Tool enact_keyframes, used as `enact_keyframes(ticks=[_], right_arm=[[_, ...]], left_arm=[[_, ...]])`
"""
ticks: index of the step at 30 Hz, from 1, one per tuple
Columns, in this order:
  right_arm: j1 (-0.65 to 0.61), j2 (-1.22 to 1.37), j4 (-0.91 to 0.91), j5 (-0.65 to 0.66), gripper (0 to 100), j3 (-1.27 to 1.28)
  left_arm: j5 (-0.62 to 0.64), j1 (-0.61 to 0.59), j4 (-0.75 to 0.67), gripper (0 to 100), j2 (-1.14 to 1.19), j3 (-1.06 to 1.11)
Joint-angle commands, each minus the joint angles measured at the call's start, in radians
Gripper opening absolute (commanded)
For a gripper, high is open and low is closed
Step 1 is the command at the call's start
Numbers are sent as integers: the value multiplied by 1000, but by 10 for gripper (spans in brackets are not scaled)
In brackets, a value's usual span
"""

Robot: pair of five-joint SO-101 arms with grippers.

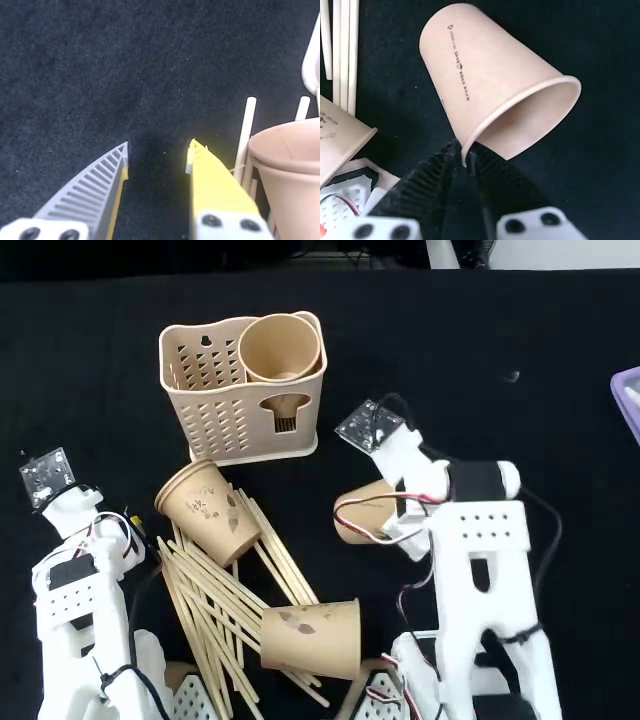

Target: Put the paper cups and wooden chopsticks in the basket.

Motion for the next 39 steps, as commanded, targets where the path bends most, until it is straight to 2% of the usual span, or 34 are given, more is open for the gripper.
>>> enact_keyframes(ticks=[1, 4, 10, 15, 21, 26, 33, 39], right_arm=[[-31, 8, -46, -106, 123, -18], [-84, 8, -72, -167, 168, -21], [-207, 8, -140, -239, 7, -21], [-199, 7, -124, -264, 11, -94], [-150, 7, 52, -258, 11, -421], [-152, 18, 72, -265, 11, -754], [-311, 93, 18, -265, 11, -1041], [-434, 271, -77, -261, 11, -1132]], left_arm=[[6, -7, -17, 195, -21, -12], [6, -7, -17, 195, -21, -12], [6, -7, -17, 195, -21, -12], [6, -7, -17, 195, -21, -12], [6, -7, -17, 195, -21, -12], [6, -5, -17, 195, -21, -12], [6, -5, -17, 195, -21, -12], [5, -7, -18, 195, -21, -5]])
